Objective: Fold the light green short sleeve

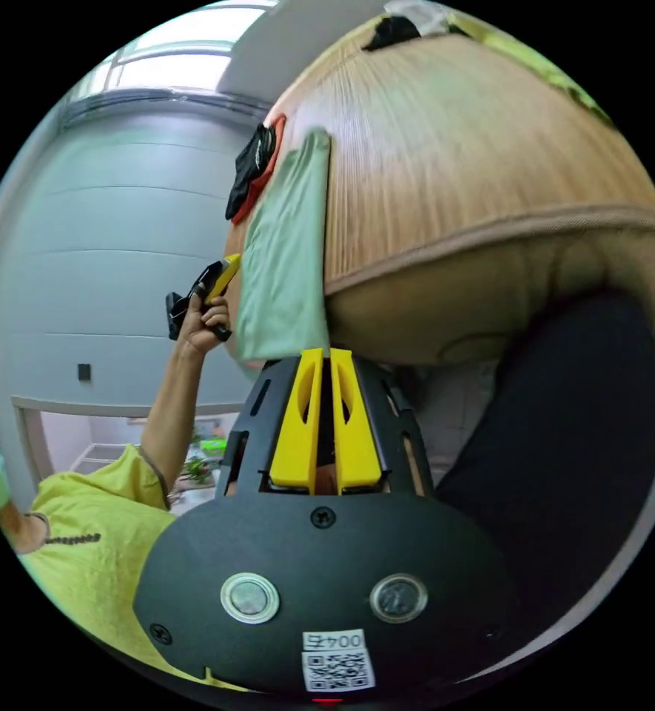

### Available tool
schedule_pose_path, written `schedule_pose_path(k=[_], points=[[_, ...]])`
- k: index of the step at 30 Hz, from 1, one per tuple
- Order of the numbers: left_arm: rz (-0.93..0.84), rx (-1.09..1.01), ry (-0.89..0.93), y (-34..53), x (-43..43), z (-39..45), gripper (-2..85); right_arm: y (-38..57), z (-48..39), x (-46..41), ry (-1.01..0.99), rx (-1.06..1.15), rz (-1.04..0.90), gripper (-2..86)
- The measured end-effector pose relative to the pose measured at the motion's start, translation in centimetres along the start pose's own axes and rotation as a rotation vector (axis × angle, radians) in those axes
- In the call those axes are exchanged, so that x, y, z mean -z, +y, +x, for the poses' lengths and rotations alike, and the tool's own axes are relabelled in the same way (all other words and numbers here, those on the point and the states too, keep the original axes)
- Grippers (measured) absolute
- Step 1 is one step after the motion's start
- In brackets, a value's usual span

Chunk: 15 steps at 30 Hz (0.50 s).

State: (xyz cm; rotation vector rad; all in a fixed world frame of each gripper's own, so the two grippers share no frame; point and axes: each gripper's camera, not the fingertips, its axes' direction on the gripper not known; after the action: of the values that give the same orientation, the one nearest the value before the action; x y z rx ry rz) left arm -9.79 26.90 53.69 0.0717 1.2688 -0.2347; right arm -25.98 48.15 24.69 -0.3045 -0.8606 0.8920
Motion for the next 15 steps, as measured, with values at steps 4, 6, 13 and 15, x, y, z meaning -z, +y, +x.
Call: schedule_pose_path(k=[4,6,13,15], points=[[0.016,-0.034,-0.017,-1.1,-2.4,1.7,0.1,-5.8,-5.0,1.1,0.21,0.288,0.164,2.8],[0.047,-0.026,-0.019,-2.0,-3.1,2.2,0.1,-9.7,-7.5,-0.3,0.277,0.402,0.198,3.0],[0.035,0.041,-0.119,-5.6,-5.8,0.3,0.1,-25.5,-11.8,-9.6,0.396,0.53,0.065,-0.3],[0.052,0.05,-0.085,-5.4,-5.7,-0.4,0.1,-28.2,-11.4,-11.1,0.448,0.497,0.013,-0.5]])
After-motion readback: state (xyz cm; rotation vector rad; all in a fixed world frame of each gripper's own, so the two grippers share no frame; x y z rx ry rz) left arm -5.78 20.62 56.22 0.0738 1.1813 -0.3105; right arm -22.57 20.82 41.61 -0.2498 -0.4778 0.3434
